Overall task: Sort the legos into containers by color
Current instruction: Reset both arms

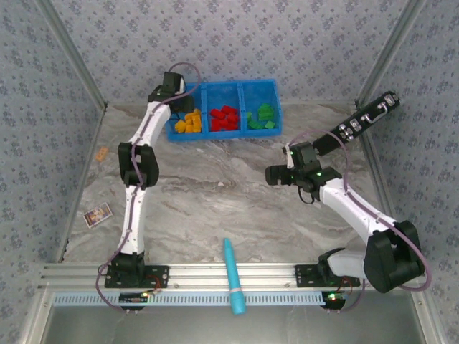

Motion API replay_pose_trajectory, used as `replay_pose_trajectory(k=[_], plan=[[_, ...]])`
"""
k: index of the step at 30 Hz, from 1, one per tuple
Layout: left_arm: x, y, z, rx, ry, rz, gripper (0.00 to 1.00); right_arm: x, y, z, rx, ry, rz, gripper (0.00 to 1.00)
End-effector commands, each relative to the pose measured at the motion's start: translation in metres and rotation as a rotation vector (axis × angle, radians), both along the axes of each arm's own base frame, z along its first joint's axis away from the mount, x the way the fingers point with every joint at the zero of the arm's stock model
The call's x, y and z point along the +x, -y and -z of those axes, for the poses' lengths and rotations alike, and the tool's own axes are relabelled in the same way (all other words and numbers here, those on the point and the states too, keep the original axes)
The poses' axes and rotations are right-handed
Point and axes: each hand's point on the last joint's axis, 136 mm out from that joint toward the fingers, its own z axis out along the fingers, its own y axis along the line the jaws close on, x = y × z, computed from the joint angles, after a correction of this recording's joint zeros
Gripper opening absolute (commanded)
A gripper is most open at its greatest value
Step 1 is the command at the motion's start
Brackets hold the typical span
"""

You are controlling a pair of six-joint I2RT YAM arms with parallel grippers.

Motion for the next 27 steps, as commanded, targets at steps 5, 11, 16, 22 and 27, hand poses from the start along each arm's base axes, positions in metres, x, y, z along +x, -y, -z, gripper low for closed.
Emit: replay_pose_trajectory(k=[5,11,16,22,27], plan=[[-0.064,-0.020,-0.203,0.120,0.307,0.075,0.59,0.019,-0.009,-0.052,-0.019,0.179,-0.049,0.99],[-0.150,-0.070,-0.274,0.276,0.490,-0.030,0.64,0.036,-0.018,-0.092,-0.038,0.312,-0.094,0.99],[-0.254,-0.128,-0.325,0.300,0.674,-0.210,0.67,0.049,-0.029,-0.143,-0.056,0.409,-0.132,0.99],[-0.348,-0.172,-0.314,0.322,0.826,-0.371,0.79,0.066,-0.045,-0.164,-0.063,0.445,-0.174,0.99],[-0.366,-0.179,-0.226,0.226,0.770,-0.431,0.86,0.071,-0.061,-0.168,-0.061,0.454,-0.198,0.99]])
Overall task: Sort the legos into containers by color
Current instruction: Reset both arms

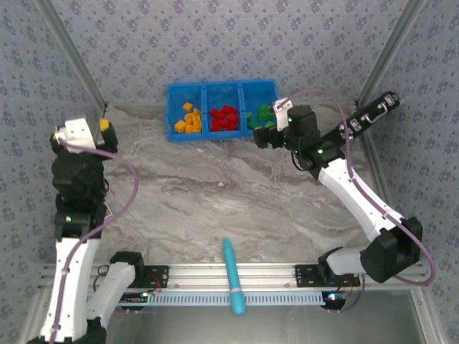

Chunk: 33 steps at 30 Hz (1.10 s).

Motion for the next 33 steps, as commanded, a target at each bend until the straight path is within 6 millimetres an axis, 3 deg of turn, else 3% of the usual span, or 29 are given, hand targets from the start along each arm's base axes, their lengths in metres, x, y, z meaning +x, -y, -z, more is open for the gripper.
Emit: replay_pose_trajectory(k=[1,3,7,12,15,23,33], plan=[[0.003,-0.008,0.062,-0.136,-0.027,-0.048,0.87,0.004,-0.010,-0.011,-0.025,0.023,-0.018,0.99],[-0.002,-0.003,0.101,-0.192,-0.014,-0.011,0.99,0.004,-0.014,-0.014,-0.042,0.029,-0.013,0.99],[-0.018,-0.012,0.172,-0.191,0.010,-0.059,1.00,0.003,-0.019,-0.019,-0.073,0.053,-0.007,0.99],[-0.012,-0.009,0.219,-0.186,-0.012,-0.042,1.00,0.000,-0.022,-0.009,-0.103,0.014,-0.010,0.99],[0.000,0.000,0.237,-0.135,-0.053,0.006,1.00,-0.005,-0.023,0.003,-0.130,-0.015,-0.012,0.99],[0.037,0.033,0.251,-0.014,-0.126,0.187,1.00,-0.017,-0.015,0.029,-0.160,-0.072,0.011,0.99],[0.084,0.054,0.274,0.005,-0.246,0.282,1.00,-0.022,-0.005,0.028,-0.193,-0.077,0.041,0.99]])
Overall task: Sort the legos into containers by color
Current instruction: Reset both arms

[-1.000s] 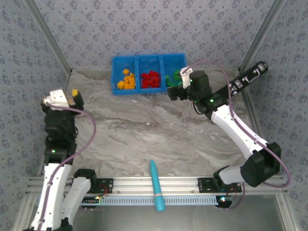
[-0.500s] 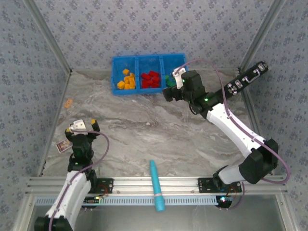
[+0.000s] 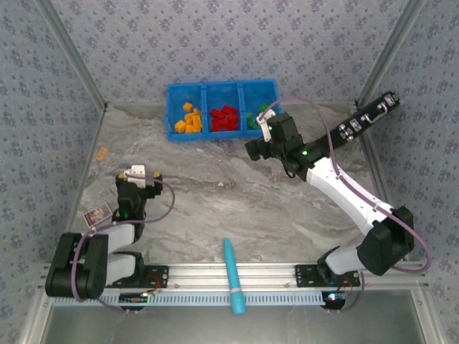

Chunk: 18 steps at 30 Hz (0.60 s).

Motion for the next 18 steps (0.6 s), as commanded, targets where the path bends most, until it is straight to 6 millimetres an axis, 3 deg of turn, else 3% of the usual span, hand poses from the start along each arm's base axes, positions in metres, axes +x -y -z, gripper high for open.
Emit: replay_pose_trajectory(k=[1,6,8,12,13,18], plan=[[0.019,0.010,-0.026,0.002,0.088,0.050,1.00,-0.007,0.009,-0.013,-0.020,0.015,0.026,1.00],[0.032,0.014,0.009,0.016,0.066,0.073,1.00,-0.010,0.021,-0.023,-0.046,0.043,0.055,0.99],[0.040,0.001,0.012,-0.001,0.035,-0.006,1.00,-0.011,0.026,-0.023,-0.053,0.047,0.070,0.99],[0.060,-0.006,0.024,-0.098,-0.118,0.029,1.00,-0.009,0.042,-0.017,-0.060,0.080,0.120,0.99],[0.062,-0.012,0.024,-0.125,-0.130,0.018,1.00,-0.009,0.049,-0.003,-0.075,0.073,0.136,0.99],[0.061,-0.013,0.024,-0.123,-0.122,0.012,1.00,-0.004,0.106,0.017,0.014,0.165,0.281,0.99]])
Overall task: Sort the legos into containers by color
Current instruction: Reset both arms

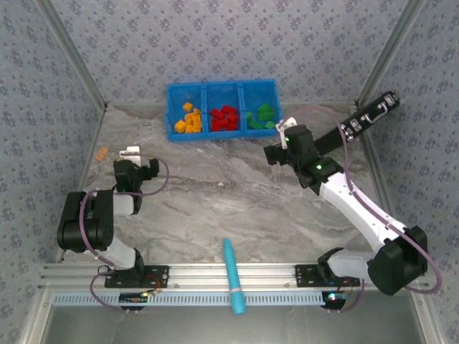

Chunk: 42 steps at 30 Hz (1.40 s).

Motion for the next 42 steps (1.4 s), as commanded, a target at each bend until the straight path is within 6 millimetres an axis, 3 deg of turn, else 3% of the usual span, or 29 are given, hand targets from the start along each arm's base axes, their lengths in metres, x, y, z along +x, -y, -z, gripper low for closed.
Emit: replay_pose_trajectory(k=[1,4,7,10,15,23,30,32,42], plan=[[-0.005,0.010,0.010,-0.045,-0.049,0.039,1.00,0.007,0.042,0.000,0.065,0.126,0.111,0.99],[-0.005,0.010,0.010,-0.044,-0.049,0.038,1.00,0.012,0.093,0.030,0.086,0.167,0.190,0.99],[-0.005,0.009,0.010,-0.044,-0.049,0.037,1.00,0.014,0.120,0.058,0.116,0.190,0.193,0.99],[-0.005,0.009,0.010,-0.044,-0.048,0.038,1.00,0.012,0.130,0.083,0.152,0.169,0.203,0.99],[-0.005,0.010,0.010,-0.044,-0.048,0.038,1.00,-0.002,0.126,0.128,0.166,0.120,0.190,0.99],[-0.005,0.010,0.010,-0.043,-0.049,0.038,1.00,0.015,0.125,0.127,0.193,0.144,0.156,0.99],[-0.005,0.010,0.010,-0.040,-0.050,0.037,1.00,0.026,0.126,0.152,0.218,0.142,0.161,0.99],[-0.005,0.010,0.011,-0.041,-0.051,0.037,1.00,0.027,0.134,0.154,0.220,0.126,0.208,0.99],[-0.005,0.009,0.010,-0.042,-0.051,0.036,1.00,0.028,0.134,0.154,0.206,0.129,0.215,1.00]])
